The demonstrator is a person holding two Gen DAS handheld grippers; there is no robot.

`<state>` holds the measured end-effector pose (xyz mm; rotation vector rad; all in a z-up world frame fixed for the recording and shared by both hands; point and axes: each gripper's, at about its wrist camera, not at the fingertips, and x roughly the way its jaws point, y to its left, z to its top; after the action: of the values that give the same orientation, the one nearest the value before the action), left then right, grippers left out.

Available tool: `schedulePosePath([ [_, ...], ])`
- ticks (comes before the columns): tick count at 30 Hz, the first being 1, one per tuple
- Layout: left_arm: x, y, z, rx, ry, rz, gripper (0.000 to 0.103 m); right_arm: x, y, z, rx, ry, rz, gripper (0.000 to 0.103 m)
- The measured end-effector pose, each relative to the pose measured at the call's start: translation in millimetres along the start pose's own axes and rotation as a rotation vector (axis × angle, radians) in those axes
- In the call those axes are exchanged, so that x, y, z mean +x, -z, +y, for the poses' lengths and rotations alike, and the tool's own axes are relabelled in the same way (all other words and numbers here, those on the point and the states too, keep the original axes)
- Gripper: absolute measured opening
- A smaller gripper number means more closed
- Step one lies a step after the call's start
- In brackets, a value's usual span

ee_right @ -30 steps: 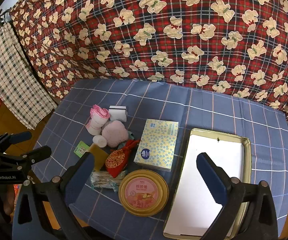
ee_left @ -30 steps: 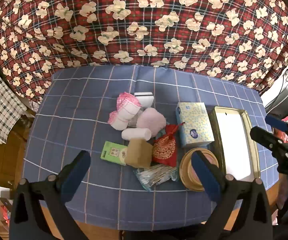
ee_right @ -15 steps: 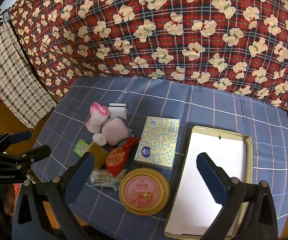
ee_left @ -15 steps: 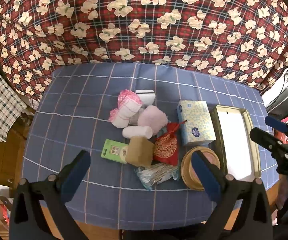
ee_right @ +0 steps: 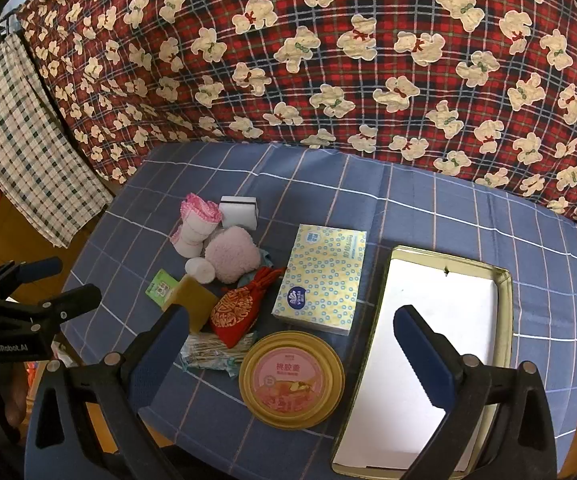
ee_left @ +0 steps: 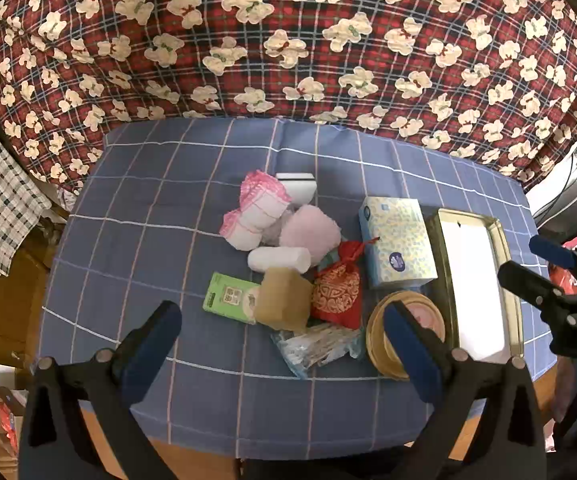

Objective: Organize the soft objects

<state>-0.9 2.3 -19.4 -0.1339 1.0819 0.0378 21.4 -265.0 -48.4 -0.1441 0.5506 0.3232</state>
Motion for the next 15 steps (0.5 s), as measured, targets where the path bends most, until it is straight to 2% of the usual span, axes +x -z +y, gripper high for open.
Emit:
schedulePosePath([
  [15, 18, 1, 9, -0.022, 0.005, 0.041, 0.102, 17, -2, 4, -0.02, -0.002, 0.058, 0.103],
])
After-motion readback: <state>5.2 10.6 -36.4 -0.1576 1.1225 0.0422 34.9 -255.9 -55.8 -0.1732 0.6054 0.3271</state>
